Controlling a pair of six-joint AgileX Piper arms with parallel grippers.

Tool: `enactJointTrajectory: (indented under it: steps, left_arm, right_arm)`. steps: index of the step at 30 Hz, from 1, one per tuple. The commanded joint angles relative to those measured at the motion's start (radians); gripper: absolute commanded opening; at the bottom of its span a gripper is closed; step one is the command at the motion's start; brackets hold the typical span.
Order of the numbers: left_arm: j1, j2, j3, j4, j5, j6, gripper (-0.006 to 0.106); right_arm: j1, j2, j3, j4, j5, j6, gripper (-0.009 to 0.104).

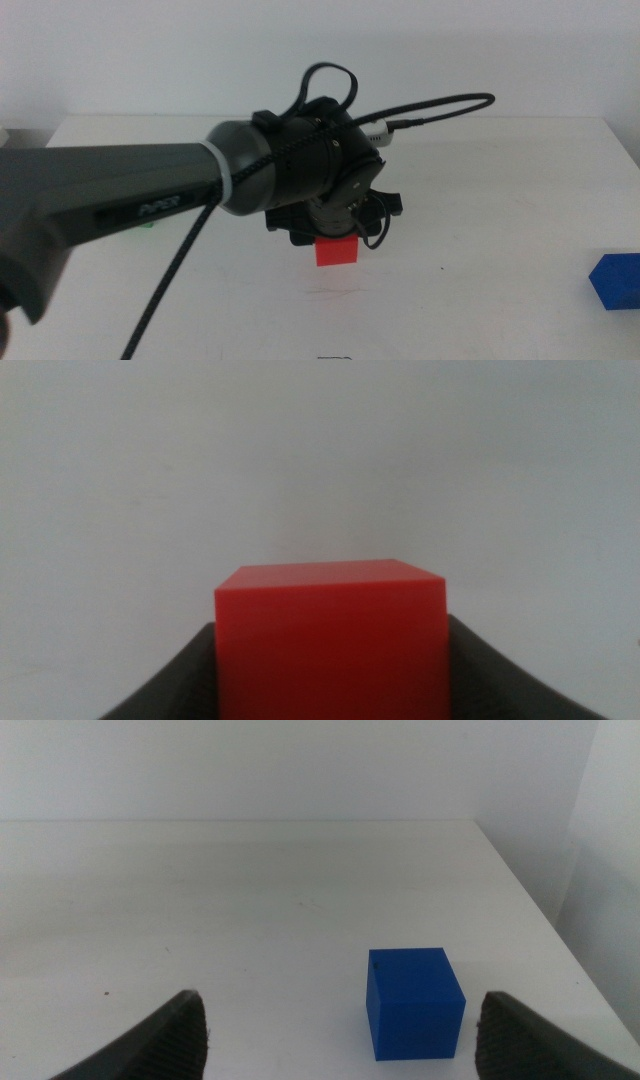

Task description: Stack red cubes first, then green, then blue cubes in a specific spot.

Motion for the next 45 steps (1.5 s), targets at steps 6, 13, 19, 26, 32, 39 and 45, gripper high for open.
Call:
enactJointTrajectory:
  steps: [6,13,19,26,32,39,45]
  left_arm:
    - [-0.004,-0.009,-0.024,-0.014,-0.053,-0.006,-0.001]
    - [-0.004,0.010,-0.024,-0.015,-0.048,-0.002,-0.001]
    - [-0.004,0.016,-0.024,-0.025,-0.022,0.020,-0.001]
    - [-0.004,0.045,-0.024,-0.041,-0.033,0.063,-0.001]
    - [-0.004,0.045,-0.024,-0.042,-0.038,0.070,-0.001]
    - [-0.004,0.045,-0.024,-0.059,-0.042,0.100,0.005]
    - [-0.004,0.044,-0.024,-0.054,-0.045,0.132,0.080]
  right_arm:
    - [0.001,-0.015,-0.023,-0.008,-0.079,-0.009,0.087]
    - [0.001,-0.015,-0.023,-0.008,-0.079,-0.009,0.087]
    - [0.001,-0.015,-0.023,-0.008,-0.079,-0.009,0.087]
    - [0.001,-0.015,-0.023,-0.008,-0.079,-0.009,0.087]
    - [0.001,-0.015,-0.023,-0.008,-0.079,-0.009,0.087]
    - [0.001,-0.015,-0.023,-0.008,-0.079,-0.009,0.087]
    - [0.001,-0.015,-0.023,-0.008,-0.079,-0.009,0.087]
